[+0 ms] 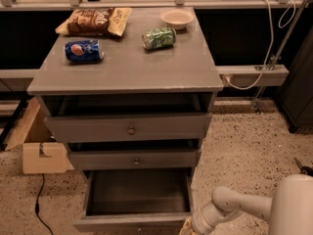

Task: Close bottom drawer

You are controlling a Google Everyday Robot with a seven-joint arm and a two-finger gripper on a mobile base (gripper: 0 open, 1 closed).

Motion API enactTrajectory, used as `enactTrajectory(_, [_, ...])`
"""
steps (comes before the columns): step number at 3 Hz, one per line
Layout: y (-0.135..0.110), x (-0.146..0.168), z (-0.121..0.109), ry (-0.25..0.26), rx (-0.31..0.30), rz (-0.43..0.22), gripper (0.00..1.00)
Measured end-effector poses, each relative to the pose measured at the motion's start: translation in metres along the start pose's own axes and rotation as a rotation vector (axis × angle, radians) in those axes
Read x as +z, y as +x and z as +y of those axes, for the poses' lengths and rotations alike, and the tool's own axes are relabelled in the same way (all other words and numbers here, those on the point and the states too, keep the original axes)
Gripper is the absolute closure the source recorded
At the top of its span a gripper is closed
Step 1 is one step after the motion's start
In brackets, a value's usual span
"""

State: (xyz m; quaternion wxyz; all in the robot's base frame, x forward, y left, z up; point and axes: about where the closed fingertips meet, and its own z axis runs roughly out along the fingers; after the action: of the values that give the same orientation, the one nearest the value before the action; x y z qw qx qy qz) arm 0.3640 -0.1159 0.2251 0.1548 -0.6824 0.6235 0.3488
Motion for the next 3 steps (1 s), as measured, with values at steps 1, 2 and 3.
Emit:
enactTrajectory(1, [0.021,0.022,-0.010,0.036,0.002,0.031,0.92])
enactTrajectory(2, [0.037,0.036,-0.029,0.110,-0.013,0.041,1.00])
enactTrajectory(3, [0.045,0.039,-0.049,0.186,-0.031,0.050,1.00])
